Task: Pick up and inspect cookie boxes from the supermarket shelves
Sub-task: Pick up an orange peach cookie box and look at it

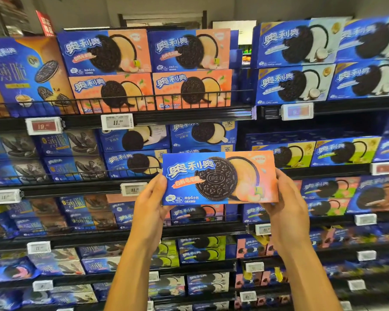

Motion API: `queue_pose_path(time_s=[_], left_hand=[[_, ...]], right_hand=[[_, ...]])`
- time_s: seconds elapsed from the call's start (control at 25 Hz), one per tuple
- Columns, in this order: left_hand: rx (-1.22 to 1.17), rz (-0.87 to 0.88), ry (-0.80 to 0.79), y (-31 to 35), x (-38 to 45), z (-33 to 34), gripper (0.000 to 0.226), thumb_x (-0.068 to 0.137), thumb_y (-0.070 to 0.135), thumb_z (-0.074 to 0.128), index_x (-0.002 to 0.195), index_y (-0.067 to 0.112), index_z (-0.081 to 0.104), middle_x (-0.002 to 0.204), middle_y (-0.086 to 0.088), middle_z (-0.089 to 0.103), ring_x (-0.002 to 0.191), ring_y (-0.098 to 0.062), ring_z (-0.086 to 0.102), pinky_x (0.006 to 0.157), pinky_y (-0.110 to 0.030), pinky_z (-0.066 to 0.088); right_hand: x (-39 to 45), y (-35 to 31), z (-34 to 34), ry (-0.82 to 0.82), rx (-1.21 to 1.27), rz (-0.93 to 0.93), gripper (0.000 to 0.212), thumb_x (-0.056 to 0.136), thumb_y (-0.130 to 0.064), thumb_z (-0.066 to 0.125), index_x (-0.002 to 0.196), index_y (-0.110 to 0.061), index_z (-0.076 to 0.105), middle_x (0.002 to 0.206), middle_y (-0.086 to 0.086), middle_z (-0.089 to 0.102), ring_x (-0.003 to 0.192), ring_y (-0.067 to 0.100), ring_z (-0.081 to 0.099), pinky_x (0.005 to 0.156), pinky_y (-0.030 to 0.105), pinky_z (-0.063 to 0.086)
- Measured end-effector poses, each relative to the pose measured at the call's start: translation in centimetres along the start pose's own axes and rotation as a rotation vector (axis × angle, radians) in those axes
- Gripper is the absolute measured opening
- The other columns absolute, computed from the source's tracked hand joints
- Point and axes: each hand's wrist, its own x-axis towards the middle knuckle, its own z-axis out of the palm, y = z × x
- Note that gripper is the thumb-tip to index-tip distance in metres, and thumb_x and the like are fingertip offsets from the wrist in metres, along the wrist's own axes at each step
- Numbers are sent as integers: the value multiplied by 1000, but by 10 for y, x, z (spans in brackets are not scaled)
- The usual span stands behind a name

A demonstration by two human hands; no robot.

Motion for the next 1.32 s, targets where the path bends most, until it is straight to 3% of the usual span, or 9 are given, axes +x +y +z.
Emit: queue_pose_path(time_s=[0.08, 0.2, 0.4, 0.52, 0.6, 0.76, 0.96, 1.12, 1.32], left_hand=[[-57, 6, -38, 2, -2, 4, 34, 91, 41, 57, 117, 23, 70, 119, -5, 71, 101, -16, 70, 74, -29, 58], [-148, 28, -91, 6, -8, 21, 35, 88, 34, 60, 120, 26, 69, 127, -2, 67, 110, -17, 66, 78, -29, 57], [-22, 150, -219, 1, -21, 76, 35, 87, 26, 65, 120, 36, 67, 124, 5, 68, 112, -12, 64, 80, -26, 56], [62, 184, -227, 0, -24, 102, 37, 85, 34, 68, 121, 40, 65, 119, 7, 69, 110, -10, 63, 82, -23, 54], [73, 191, -220, -1, -24, 113, 38, 84, 36, 69, 121, 41, 64, 117, 7, 69, 107, -10, 64, 80, -23, 54], [56, 208, -215, -4, -23, 123, 41, 83, 35, 70, 123, 37, 63, 121, 3, 67, 112, -14, 63, 81, -25, 55], [-158, 170, -26, -6, -9, 116, 39, 94, 24, 61, 130, 40, 56, 134, 4, 62, 111, -14, 65, 78, -33, 59], [-249, 66, 67, -7, 7, 103, 35, 102, 21, 44, 134, 21, 56, 128, -2, 67, 108, -18, 65, 79, -42, 58], [-320, -55, 161, -11, 12, 99, 27, 85, 28, 63, 108, 20, 74, 118, -9, 71, 107, -22, 68, 76, -37, 59]], right_hand=[[5, 1, -6, -26, 7, 4, 27, 93, -32, 66, 120, -36, 69, 123, -1, 71, 106, 13, 68, 87, 32, 55], [16, 7, -17, -72, 45, 77, 37, 91, -35, 63, 128, -34, 65, 127, -3, 69, 109, 15, 66, 89, 36, 54], [39, 25, -16, -64, 34, 291, 28, 107, -26, 43, 119, -30, 68, 98, -5, 77, 83, 10, 71, 63, 23, 57], [48, 28, -10, -75, 50, 389, 29, 108, -24, 41, 128, -23, 62, 108, 1, 76, 99, 18, 72, 85, 39, 59], [52, 28, -12, -96, 43, 420, 33, 108, -24, 41, 136, -20, 57, 122, 8, 72, 117, 29, 66, 105, 52, 48], [57, 25, -21, -124, 30, 435, 32, 109, -23, 40, 135, -19, 58, 122, 8, 72, 116, 29, 66, 105, 50, 49], [64, 2, -46, -73, 68, 326, 18, 99, -30, 56, 112, -23, 66, 94, 3, 72, 82, 20, 65, 79, 39, 54], [69, -30, -55, -77, 136, 146, 24, 100, -32, 54, 118, -22, 67, 103, 1, 72, 92, 17, 65, 76, 34, 52], [74, -61, -54, -164, 69, 20, 37, 106, -23, 40, 134, -16, 62, 127, 8, 68, 113, 19, 63, 86, 32, 50]])
